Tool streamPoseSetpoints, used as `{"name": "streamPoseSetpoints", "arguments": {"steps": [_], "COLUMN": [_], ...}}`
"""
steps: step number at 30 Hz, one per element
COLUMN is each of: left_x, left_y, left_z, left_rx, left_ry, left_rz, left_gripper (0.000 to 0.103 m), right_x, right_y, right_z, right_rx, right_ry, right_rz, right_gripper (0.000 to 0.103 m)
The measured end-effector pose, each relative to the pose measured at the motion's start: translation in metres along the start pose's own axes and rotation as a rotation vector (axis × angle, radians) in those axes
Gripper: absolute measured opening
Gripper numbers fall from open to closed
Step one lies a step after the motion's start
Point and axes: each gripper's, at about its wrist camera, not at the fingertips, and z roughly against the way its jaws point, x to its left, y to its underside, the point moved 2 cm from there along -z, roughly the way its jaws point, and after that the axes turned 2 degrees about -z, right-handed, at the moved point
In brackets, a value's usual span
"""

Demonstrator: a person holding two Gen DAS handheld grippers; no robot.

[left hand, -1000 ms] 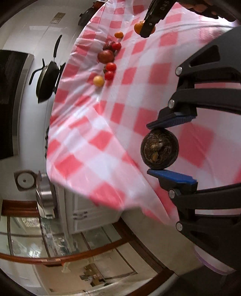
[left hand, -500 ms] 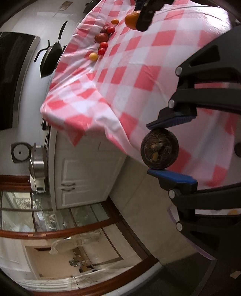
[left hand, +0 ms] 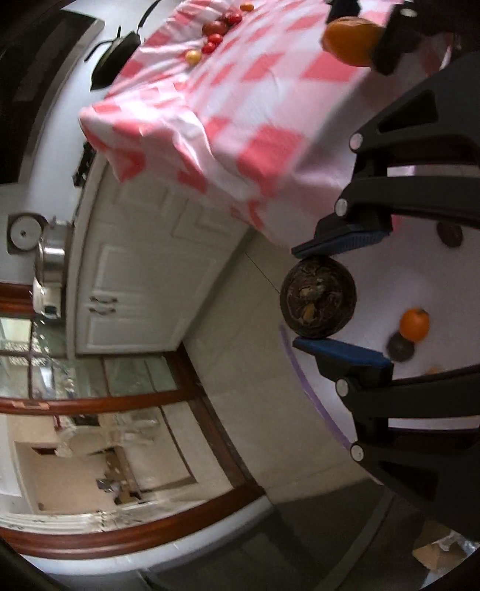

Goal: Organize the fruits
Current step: 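Carry the mangosteen and mandarin in both tools over the white box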

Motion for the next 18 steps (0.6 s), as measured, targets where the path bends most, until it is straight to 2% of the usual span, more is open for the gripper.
{"name": "streamPoseSetpoints", "arguments": {"steps": [5, 9, 18], "left_x": [0.021, 0.031, 0.043], "left_y": [0.023, 0.035, 0.066], "left_z": [-0.017, -0.033, -0.083], "left_rx": [0.062, 0.112, 0.297], "left_ry": [-0.042, -0.070, -0.161], "left_rz": [0.025, 0.039, 0.052], "left_gripper": [0.043, 0.043, 0.044], "right_x": [0.037, 0.061, 0.093], "right_y": [0.012, 0.028, 0.075], "right_z": [-0.022, -0.053, -0.123], "right_rx": [0.061, 0.148, 0.347], "right_ry": [-0.063, -0.090, -0.116], "right_rz": [0.102, 0.176, 0.295], "right_gripper": [0.041, 0.041, 0.041]}}
